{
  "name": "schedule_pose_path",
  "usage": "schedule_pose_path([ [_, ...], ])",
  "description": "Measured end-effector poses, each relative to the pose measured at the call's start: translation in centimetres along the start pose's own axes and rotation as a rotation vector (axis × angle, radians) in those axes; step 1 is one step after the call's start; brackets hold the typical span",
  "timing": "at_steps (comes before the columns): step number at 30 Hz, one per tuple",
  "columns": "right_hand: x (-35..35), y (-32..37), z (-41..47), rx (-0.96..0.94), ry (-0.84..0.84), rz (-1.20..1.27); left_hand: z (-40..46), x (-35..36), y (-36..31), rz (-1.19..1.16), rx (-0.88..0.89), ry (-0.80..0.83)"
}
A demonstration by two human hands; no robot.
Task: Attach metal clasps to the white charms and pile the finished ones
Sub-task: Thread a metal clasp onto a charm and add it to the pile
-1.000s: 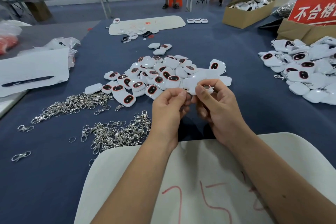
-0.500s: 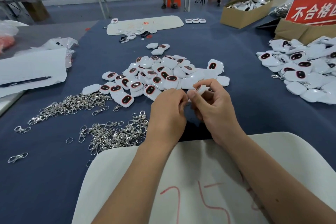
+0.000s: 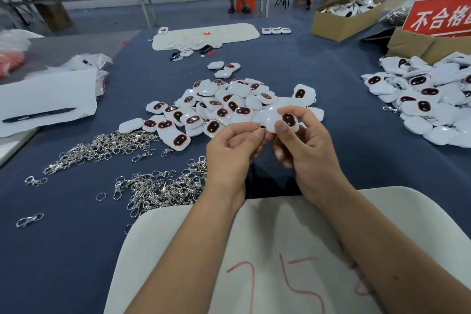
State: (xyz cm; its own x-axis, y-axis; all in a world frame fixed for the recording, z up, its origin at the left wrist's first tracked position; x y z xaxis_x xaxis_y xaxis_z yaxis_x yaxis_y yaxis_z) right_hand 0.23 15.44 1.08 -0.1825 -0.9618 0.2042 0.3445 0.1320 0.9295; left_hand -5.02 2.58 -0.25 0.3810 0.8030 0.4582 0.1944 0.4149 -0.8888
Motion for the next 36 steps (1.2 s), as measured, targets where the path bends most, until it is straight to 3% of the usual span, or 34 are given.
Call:
schedule_pose_path([
  [8,-0.3,-0.7,0.0,0.032,-0.01,0.023,0.1,-0.7,-0.7,0.062,0.064,-0.043],
  [19,-0.7,-0.6,0.0,0.028,-0.078,0.033,0.1,-0.2,-2.9,0.696,0.324,0.045],
  [24,-1.0,-0.6,0.0,0.011,-0.098,-0.051,-0.1,0.1,-2.7,0.823,0.359,0.039],
  [32,-3.3,-0.9,-0.2,0.053,-0.364,0.006,0.3,1.1,-1.4,0.655,0.248,-0.111],
  [36,-7.1,0.3,-1.5,-0.002,-0.716,-0.099,2.6,6.0,1.6,0.508,0.052,-0.032],
])
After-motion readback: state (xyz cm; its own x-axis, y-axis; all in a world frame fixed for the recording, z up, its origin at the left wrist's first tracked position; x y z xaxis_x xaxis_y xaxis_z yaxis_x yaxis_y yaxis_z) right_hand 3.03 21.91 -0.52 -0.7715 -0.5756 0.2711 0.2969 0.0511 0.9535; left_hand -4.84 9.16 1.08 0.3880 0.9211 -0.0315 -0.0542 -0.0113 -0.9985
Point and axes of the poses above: each hand's wrist, its own z-axis towards the middle knuckle, its own x-axis out of the palm, y = z × x, the point moved 7 cm from there along z, towards the middle knuckle, and after that the axes turned 9 degrees about y, right-handed, at the moved point
